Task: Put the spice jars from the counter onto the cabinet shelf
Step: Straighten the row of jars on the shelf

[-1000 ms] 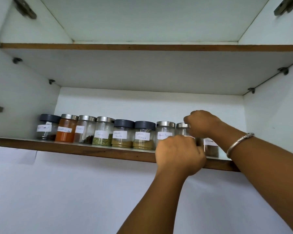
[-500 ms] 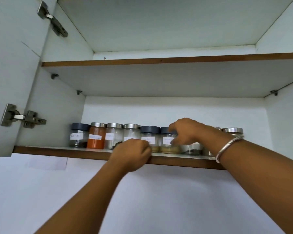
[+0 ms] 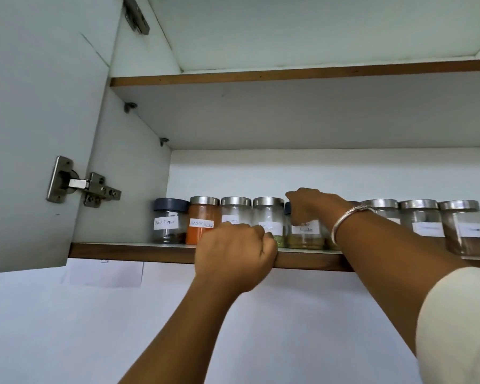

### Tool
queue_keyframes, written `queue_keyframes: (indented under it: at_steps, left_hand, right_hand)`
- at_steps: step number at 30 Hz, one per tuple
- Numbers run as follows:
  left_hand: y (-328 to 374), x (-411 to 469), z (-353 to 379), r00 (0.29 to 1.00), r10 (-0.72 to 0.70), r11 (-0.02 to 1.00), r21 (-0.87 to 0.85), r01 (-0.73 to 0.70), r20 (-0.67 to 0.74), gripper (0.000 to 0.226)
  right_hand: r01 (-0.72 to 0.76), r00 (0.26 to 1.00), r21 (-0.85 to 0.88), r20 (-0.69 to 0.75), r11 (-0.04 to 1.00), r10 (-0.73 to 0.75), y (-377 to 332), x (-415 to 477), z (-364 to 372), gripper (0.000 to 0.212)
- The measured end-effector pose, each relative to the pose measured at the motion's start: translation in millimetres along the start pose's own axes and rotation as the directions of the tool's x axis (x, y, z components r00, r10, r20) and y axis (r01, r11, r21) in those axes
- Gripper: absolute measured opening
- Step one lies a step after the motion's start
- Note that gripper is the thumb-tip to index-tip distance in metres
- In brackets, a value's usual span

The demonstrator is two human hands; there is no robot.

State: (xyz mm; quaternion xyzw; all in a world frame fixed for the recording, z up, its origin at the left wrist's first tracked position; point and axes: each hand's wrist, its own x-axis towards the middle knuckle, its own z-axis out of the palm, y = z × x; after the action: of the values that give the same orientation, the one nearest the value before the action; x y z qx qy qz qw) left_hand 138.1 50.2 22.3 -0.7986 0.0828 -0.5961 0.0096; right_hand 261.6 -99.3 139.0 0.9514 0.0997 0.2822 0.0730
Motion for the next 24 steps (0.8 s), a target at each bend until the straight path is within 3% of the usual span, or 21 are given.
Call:
queue_keyframes:
  at_steps: [3, 11, 18, 24]
  left_hand:
    - [2.4, -2.2, -1.7, 1.0, 0.013, 1.0, -0.01, -0.013, -0.027, 0.041]
    - [4.8, -3.3, -1.7, 1.0, 0.005, 0.999, -0.043, -0.006, -0.029, 0.043]
    - [4.3, -2.4, -2.3, 1.0, 0.024, 0.997, -0.078, -0.025, -0.012, 0.046]
    - [-15.6, 2.1, -12.0, 0.997, 0.065, 0.988, -0.144, -0.058, 0.042, 0.041]
  right_hand:
    - [-0.007, 1.0, -0.059, -0.018, 0.998, 0.006, 2.7, 3.5, 2.8, 0.031]
    - [-0.016, 1.0, -0.062, -0.008, 0.998, 0.015, 8.3, -1.6, 4.1, 0.03]
    - [-0.002, 0.999, -0.102, -0.051, 0.995, -0.003, -10.3, -6.9, 1.3, 0.069]
    - [0.192, 0.978, -0.077, -0.07, 0.978, -0.198, -85.1, 11.0, -20.7, 0.075]
